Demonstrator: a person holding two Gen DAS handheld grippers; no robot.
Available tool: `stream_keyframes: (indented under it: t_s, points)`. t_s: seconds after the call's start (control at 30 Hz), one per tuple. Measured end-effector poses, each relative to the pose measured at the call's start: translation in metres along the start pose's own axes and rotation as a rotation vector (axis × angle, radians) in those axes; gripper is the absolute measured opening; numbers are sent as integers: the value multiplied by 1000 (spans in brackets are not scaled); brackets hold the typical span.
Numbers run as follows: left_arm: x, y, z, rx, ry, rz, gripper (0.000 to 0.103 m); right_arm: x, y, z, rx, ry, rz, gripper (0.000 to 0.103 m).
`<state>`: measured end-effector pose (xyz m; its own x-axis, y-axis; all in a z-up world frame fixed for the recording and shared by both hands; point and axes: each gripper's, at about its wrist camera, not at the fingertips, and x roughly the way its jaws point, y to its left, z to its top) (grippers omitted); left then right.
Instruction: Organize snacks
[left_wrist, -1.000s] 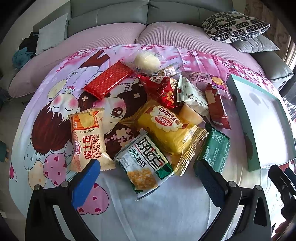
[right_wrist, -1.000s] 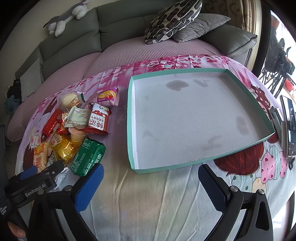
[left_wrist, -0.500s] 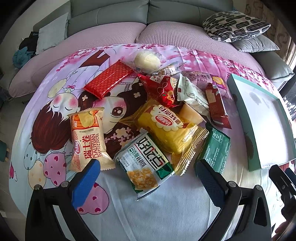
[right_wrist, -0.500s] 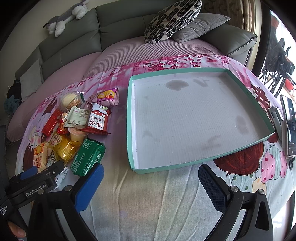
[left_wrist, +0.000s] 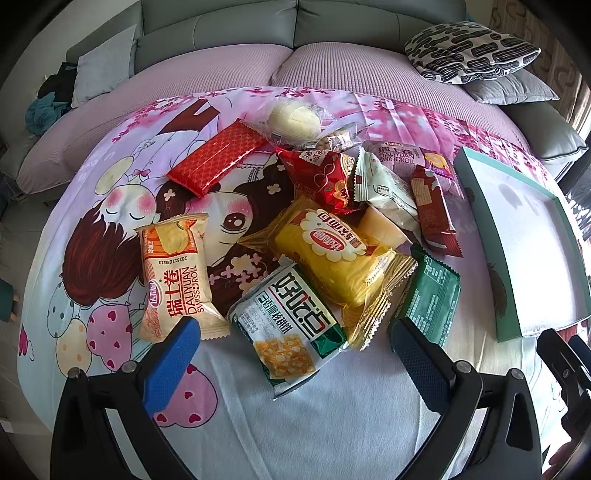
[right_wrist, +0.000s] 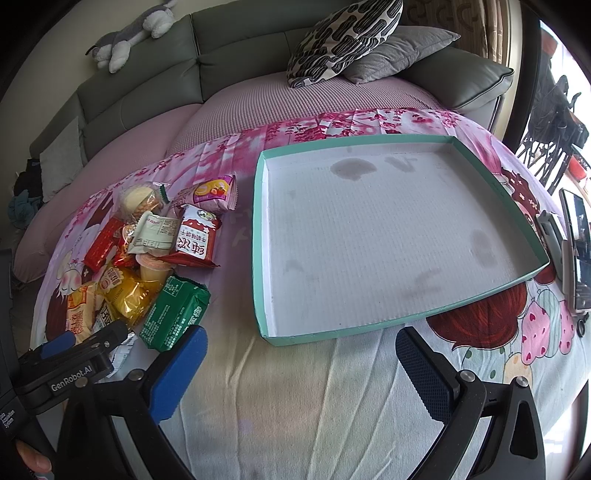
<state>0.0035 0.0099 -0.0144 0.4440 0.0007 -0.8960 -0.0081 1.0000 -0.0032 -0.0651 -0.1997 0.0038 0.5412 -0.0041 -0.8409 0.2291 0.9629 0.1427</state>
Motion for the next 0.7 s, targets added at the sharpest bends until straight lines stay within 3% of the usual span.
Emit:
stream_keyframes:
  t_s: [0.3,0.57,0.7]
  points:
    - [-3,19,6,-66,-30,3,103,-4,8,2,-27,-33,25,103]
    - [2,54,12,-180,-27,-4,103,5,53,5,-112,-35,104,103]
    - [6,52,11,-172,-22,-16,103,14,77,6,-152,-24,146,103]
